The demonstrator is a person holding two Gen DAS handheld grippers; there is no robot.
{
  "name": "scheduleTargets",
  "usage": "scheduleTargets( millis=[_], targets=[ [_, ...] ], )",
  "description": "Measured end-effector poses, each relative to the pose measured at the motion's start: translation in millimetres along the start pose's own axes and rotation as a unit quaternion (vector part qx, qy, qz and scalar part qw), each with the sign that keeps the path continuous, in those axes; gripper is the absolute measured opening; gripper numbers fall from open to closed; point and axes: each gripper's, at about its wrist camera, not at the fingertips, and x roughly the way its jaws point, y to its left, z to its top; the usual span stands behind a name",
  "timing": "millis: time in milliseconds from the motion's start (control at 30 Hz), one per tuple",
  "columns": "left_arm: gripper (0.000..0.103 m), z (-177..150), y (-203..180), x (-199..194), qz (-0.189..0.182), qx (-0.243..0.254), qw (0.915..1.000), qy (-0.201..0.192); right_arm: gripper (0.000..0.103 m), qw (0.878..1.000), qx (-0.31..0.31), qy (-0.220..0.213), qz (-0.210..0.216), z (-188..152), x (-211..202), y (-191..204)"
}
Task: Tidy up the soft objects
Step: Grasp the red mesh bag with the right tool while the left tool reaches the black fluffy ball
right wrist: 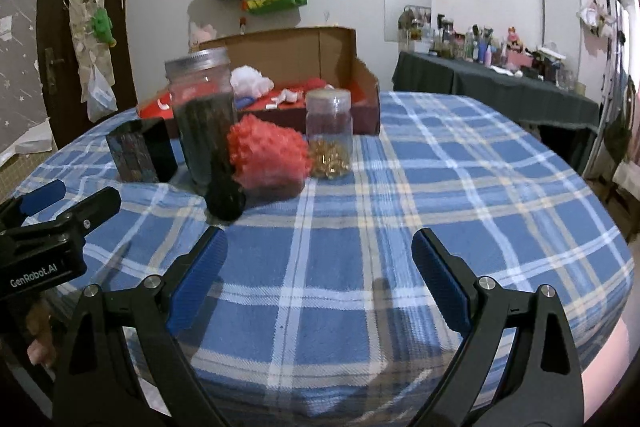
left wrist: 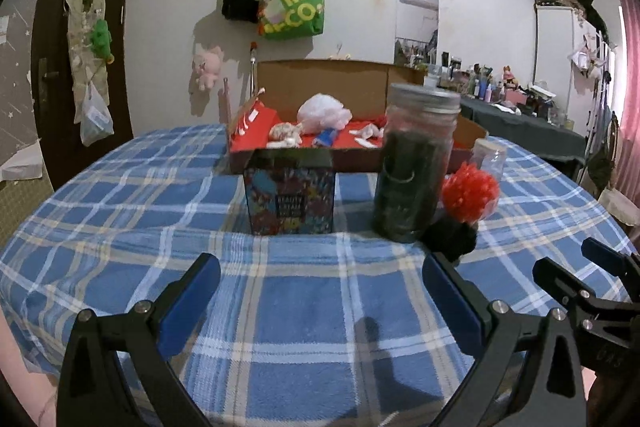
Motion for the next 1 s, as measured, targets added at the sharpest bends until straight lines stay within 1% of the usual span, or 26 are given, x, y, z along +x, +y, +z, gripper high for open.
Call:
scheduleTargets(
  millis=[333,567,633,800,867,1000],
  targets=[
    [0.103,-3,-2,13,-0.006,0.001,0.9997,0.022,0.094,1.0,0.004,0.017,0.002,0,12,-3],
    [0.103,5,-9,20,-0.028,0.002,0.9992,0.03,0.095,0.999,0.019,0.029,0.021,15,20,-15],
    [0.103,8,-14,23,-0.04,0.005,0.9986,0.035,0.095,0.998,0.029,0.035,0.038,22,23,-22],
    [0.103,13,-29,30,-0.07,0.015,0.9963,0.048,0.095,0.992,0.054,0.053,0.099,41,35,-34],
    [0.103,15,-36,35,-0.08,0.02,0.9949,0.059,0.094,0.987,0.064,0.063,0.13,48,44,-39],
    [0.102,19,-50,43,-0.1,0.027,0.9923,0.068,0.094,0.979,0.071,0.085,0.171,60,61,-40]
  ],
)
